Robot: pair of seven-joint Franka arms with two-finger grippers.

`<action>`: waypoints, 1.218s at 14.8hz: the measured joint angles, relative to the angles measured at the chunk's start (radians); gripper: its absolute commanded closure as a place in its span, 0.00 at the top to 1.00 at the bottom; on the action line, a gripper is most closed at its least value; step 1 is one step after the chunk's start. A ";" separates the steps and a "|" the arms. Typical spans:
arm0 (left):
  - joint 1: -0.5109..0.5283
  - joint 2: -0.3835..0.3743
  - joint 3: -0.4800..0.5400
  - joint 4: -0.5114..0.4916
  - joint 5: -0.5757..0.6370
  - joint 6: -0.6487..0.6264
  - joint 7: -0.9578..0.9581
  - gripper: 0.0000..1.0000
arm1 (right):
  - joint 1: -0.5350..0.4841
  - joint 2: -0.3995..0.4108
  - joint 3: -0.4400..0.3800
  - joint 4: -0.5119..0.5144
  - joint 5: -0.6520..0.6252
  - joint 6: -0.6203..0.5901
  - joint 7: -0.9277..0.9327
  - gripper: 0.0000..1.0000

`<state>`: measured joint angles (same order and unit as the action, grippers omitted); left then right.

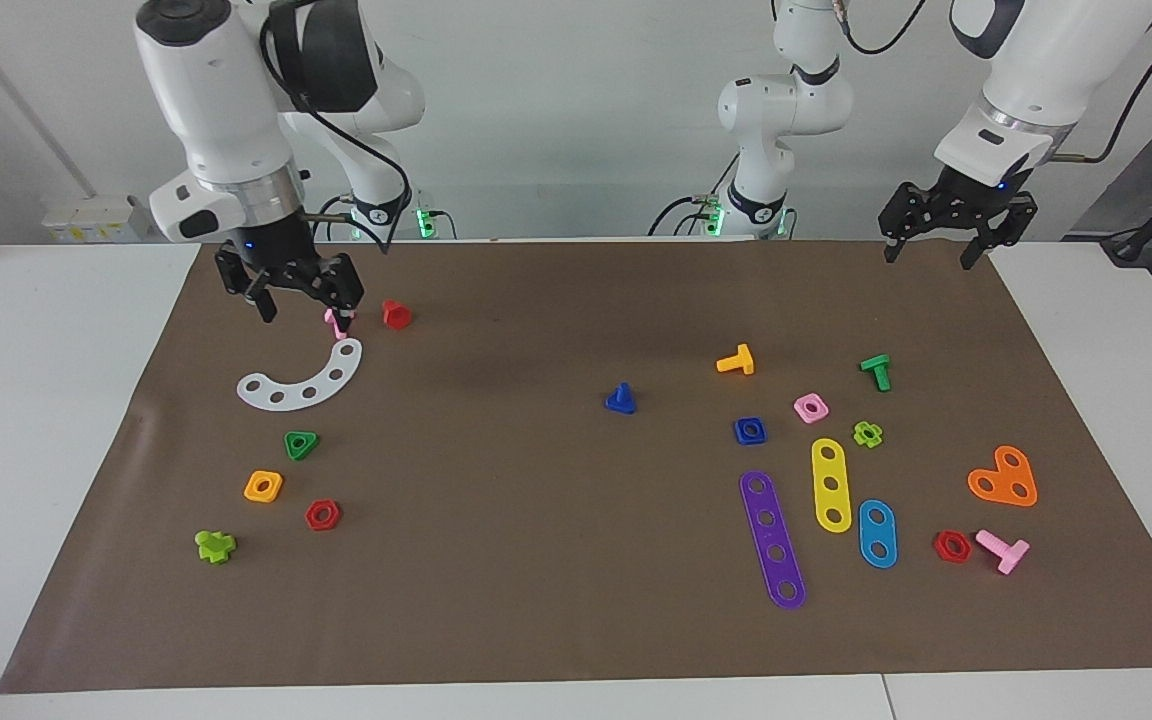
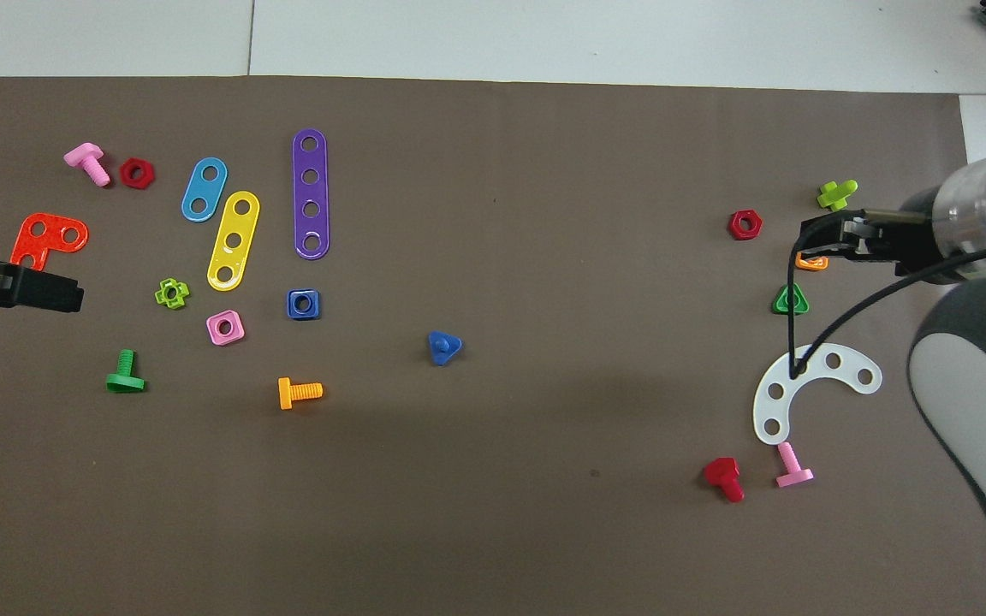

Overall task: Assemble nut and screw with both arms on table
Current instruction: 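Reach the left gripper over the blue square nut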

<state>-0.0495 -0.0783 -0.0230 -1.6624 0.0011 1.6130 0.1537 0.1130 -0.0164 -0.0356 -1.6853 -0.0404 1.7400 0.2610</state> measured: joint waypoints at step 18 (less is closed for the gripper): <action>-0.085 0.185 -0.100 -0.347 0.000 0.611 -0.258 1.00 | -0.130 -0.029 0.028 0.115 0.008 -0.246 -0.152 1.00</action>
<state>-0.1344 0.1063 -0.1232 -2.0094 0.0008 2.2236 -0.1039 -0.0171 -0.0458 -0.0080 -1.5704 -0.0326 1.4936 0.1093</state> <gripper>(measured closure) 0.000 0.000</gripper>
